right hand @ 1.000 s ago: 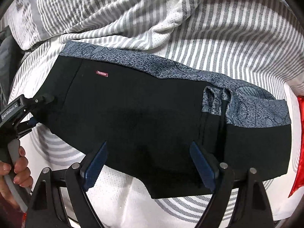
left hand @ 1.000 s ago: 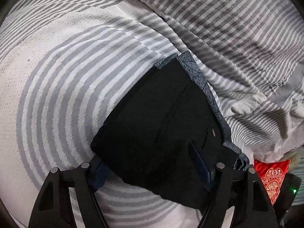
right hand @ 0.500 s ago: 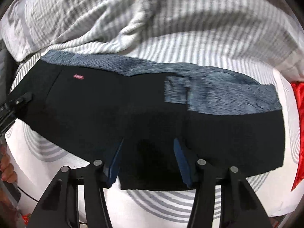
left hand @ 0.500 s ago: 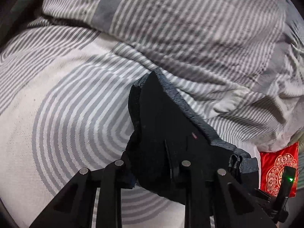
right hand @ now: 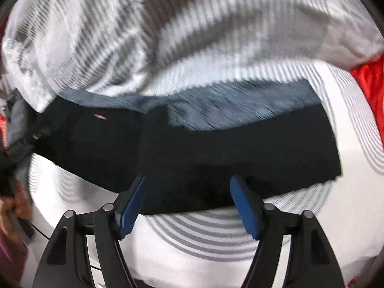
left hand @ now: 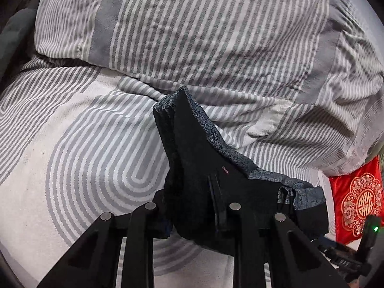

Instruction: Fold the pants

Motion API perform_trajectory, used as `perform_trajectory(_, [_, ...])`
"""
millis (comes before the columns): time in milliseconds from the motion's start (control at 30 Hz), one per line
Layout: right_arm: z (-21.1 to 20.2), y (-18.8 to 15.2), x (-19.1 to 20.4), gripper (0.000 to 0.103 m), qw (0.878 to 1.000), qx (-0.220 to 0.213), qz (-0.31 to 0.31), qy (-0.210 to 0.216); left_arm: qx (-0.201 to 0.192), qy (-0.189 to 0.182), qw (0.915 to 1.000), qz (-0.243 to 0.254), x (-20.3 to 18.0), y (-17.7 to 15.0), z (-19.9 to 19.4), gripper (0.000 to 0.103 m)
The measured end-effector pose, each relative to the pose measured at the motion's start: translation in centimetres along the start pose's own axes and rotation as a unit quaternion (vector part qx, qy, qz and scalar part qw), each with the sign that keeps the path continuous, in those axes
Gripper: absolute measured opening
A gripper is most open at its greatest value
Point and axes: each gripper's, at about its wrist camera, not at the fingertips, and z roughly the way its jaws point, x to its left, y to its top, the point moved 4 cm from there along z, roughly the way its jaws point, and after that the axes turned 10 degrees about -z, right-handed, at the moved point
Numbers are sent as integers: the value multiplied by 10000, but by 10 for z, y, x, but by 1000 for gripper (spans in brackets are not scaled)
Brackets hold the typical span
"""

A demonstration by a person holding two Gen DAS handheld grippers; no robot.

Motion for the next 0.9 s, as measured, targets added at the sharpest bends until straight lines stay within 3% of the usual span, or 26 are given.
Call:
perform_trajectory(33, [6,-3,-3,70,10000,81,22,26,6,31,10000,18,1,0,1,25])
perform_trajectory(67, [15,-4,-3,52,9999,129,0,63,9,53,10000,35,1,-1,2,25])
perform_trajectory(100, [22,-3,-2,43,9998,162,-20,76,12,69,10000,53,2,-2,2,25])
perform_trajectory(167, [34,4,0,31,9998,135,40,118,25,90,9999,104,1,-3,2,25])
perform_trajectory(333, [64,17,6,28,9998,194,49,-66,-10,101,9995,304,-12,-6,-4,25])
perform_trajectory(700, [60,15,-5,28,9987,148,329,366,-134,-281,9935,1097,-95,-21,-24,25])
perform_trajectory(800, [38,26,-8,32,9887,157,883,1200,-100,-333,9923,1189,-111,-25,-22,25])
perform_trajectory(833, [28,36,-3,44,9840,155,897,1529,-113,-333,9920,1213,-114,-25,-21,25])
perform_trajectory(867, [20,50,6,68,9814,161,779,1749,-128,-318,9916,1246,-115,-25,-21,25])
perform_trajectory(900, [12,69,17,81,9789,151,585,1951,-138,-307,9913,1271,-116,-25,-21,25])
